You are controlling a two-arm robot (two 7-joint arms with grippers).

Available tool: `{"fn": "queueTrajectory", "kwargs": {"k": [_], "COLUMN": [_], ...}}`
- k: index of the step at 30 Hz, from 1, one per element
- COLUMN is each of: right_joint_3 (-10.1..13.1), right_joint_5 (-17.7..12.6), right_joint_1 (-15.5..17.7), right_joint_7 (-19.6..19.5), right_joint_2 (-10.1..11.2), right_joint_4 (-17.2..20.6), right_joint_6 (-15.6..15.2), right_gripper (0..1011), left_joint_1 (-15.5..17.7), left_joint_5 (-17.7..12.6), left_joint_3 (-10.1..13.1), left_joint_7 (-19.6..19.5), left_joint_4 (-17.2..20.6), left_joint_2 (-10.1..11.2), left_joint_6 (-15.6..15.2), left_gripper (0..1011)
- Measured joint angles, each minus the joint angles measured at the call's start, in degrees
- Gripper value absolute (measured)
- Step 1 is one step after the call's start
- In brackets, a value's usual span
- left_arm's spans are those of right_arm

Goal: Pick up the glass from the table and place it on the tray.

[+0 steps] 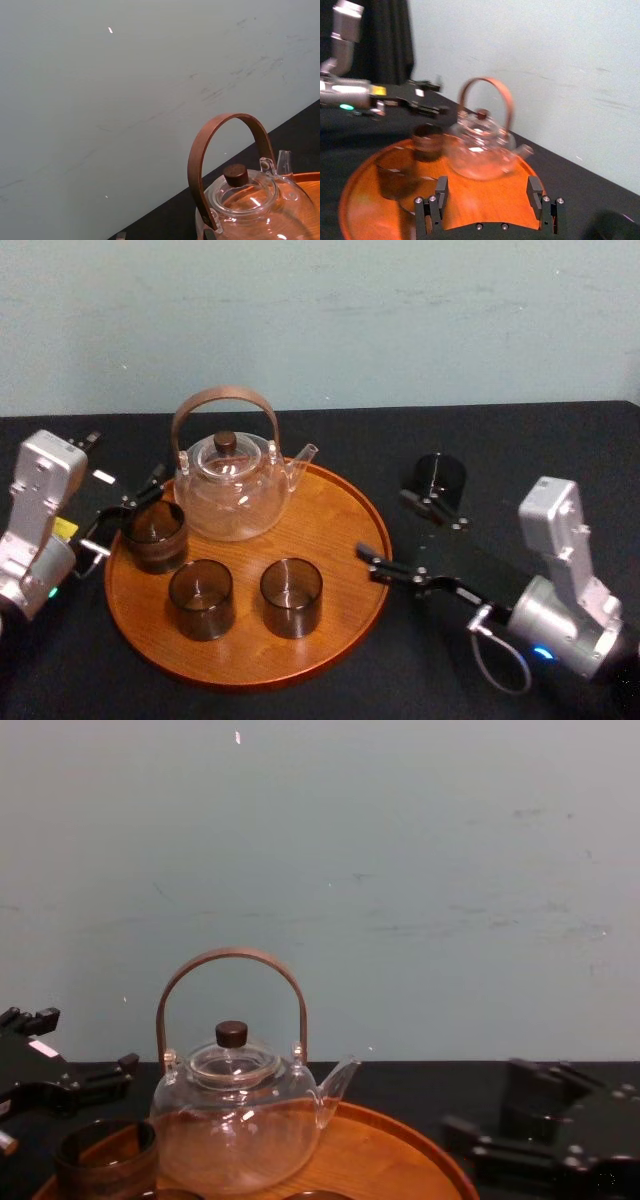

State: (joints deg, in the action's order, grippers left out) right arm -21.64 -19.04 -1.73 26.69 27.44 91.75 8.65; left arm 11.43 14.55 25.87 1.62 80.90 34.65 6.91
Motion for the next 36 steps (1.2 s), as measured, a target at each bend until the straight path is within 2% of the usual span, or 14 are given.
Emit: {"fn": "queueTrajectory", "kwargs": {"k": [4, 8, 9, 14, 20, 23, 32, 36], "right_joint_3": [3.2, 5.0, 6.0, 8.1, 10.1, 10.3, 9.7, 8.8], "right_joint_5": [0.3, 0.7, 0.8, 1.6, 1.6, 1.8, 0.4, -0.4], "right_joint_1": [2.1, 3.2, 3.8, 4.9, 5.3, 4.7, 0.1, -3.5], "right_joint_7": [-2.7, -4.3, -5.1, -6.8, -7.7, -7.7, -4.8, -3.4], "right_joint_2": [0.8, 1.2, 1.4, 1.5, 0.6, 0.1, -1.9, -3.0], "right_joint_4": [0.4, 0.5, 0.5, -0.1, -2.1, -3.0, -7.8, -11.6], "right_joint_6": [-0.9, -1.4, -1.7, -2.6, -4.1, -4.7, -7.6, -8.7], "right_gripper": [1003, 1003, 1002, 1003, 1003, 1003, 1002, 1002], "left_joint_1": [0.0, 0.0, 0.0, 0.0, 0.0, 0.0, 0.0, 0.0], "left_joint_5": [0.0, 0.0, 0.0, 0.0, 0.0, 0.0, 0.0, 0.0], "left_joint_3": [0.0, 0.0, 0.0, 0.0, 0.0, 0.0, 0.0, 0.0], "left_joint_7": [0.0, 0.0, 0.0, 0.0, 0.0, 0.0, 0.0, 0.0], "left_joint_4": [0.0, 0.0, 0.0, 0.0, 0.0, 0.0, 0.0, 0.0], "left_joint_2": [0.0, 0.0, 0.0, 0.0, 0.0, 0.0, 0.0, 0.0], "left_joint_6": [0.0, 0.0, 0.0, 0.0, 0.0, 0.0, 0.0, 0.0], "left_gripper": [1001, 1001, 1001, 1001, 1002, 1002, 1001, 1001]}}
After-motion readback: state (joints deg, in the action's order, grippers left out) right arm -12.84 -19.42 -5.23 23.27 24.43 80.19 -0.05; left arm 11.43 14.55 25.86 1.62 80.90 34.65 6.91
